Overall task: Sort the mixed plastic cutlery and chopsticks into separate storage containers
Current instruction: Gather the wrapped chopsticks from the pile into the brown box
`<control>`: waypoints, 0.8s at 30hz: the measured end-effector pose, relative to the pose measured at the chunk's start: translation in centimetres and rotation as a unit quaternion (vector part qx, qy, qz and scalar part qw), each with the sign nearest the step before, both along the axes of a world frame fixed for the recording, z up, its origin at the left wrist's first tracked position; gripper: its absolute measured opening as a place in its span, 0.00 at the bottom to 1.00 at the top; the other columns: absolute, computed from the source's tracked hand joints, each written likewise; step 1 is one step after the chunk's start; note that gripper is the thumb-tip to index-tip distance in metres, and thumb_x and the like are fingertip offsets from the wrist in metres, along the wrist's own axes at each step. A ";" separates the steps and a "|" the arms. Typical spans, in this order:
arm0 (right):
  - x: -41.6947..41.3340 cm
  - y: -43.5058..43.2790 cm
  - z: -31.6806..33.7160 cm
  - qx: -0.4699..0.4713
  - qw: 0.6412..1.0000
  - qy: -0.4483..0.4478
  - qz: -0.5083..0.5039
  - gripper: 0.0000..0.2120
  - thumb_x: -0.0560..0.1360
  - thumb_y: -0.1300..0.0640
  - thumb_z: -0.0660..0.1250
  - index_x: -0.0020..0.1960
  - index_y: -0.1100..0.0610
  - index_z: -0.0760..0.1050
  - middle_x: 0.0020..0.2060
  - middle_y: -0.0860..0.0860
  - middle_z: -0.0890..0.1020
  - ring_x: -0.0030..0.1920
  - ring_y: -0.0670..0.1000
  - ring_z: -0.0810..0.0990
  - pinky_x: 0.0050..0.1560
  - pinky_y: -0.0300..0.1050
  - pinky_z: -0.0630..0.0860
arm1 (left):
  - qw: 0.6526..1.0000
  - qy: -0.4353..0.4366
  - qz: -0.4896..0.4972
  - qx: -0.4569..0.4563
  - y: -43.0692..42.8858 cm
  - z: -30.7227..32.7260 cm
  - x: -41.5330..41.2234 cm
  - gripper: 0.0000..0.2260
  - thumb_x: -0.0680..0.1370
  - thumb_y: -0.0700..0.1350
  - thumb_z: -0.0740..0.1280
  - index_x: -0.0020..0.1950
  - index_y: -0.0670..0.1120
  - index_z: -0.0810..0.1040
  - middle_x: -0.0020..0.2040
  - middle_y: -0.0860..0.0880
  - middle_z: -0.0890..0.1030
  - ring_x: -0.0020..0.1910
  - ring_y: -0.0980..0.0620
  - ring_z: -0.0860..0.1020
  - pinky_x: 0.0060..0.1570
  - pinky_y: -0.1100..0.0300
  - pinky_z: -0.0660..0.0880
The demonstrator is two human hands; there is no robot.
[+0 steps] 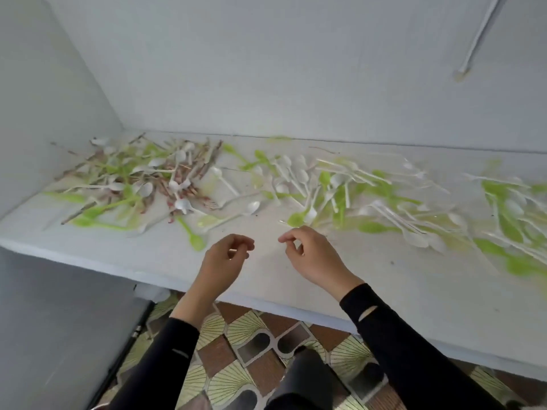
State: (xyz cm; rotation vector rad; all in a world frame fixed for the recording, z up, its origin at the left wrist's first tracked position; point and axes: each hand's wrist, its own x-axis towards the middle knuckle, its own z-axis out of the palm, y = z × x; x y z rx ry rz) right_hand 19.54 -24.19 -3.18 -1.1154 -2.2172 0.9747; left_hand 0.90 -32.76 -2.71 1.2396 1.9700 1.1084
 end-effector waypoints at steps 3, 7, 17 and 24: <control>-5.1 -0.2 -0.1 0.006 0.999 -0.008 0.044 0.10 0.80 0.56 0.61 0.57 0.49 0.80 0.51 0.43 0.77 0.38 0.41 0.74 0.47 0.40 0.75 | 0.999 0.001 0.036 0.005 -1.4 -0.2 -3.9 0.10 0.81 0.39 0.61 0.50 0.52 0.80 0.47 0.57 0.84 0.44 0.62 0.81 0.39 0.73 0.72; -11.3 0.7 -0.2 0.006 0.996 -0.022 0.081 0.10 0.80 0.56 0.61 0.56 0.49 0.80 0.51 0.43 0.77 0.37 0.41 0.74 0.46 0.40 0.74 | 0.998 0.005 0.068 0.008 -1.6 -0.5 -9.7 0.10 0.81 0.38 0.61 0.49 0.51 0.80 0.46 0.57 0.84 0.44 0.60 0.82 0.40 0.73 0.73; -29.9 6.3 -1.7 -0.022 0.995 -0.069 0.062 0.12 0.80 0.60 0.60 0.57 0.59 0.81 0.52 0.50 0.77 0.51 0.50 0.77 0.56 0.44 0.74 | 0.997 0.055 0.058 -0.015 2.1 -1.1 -27.8 0.12 0.79 0.35 0.64 0.47 0.51 0.81 0.45 0.58 0.83 0.41 0.66 0.78 0.43 0.74 0.71; -37.3 8.3 -2.8 -0.034 0.992 -0.122 0.008 0.10 0.78 0.63 0.60 0.51 0.63 0.80 0.49 0.54 0.78 0.49 0.55 0.78 0.52 0.48 0.75 | 0.993 0.089 -0.045 -0.060 6.5 -2.4 -36.6 0.06 0.79 0.39 0.66 0.54 0.46 0.81 0.45 0.54 0.82 0.41 0.57 0.79 0.46 0.67 0.75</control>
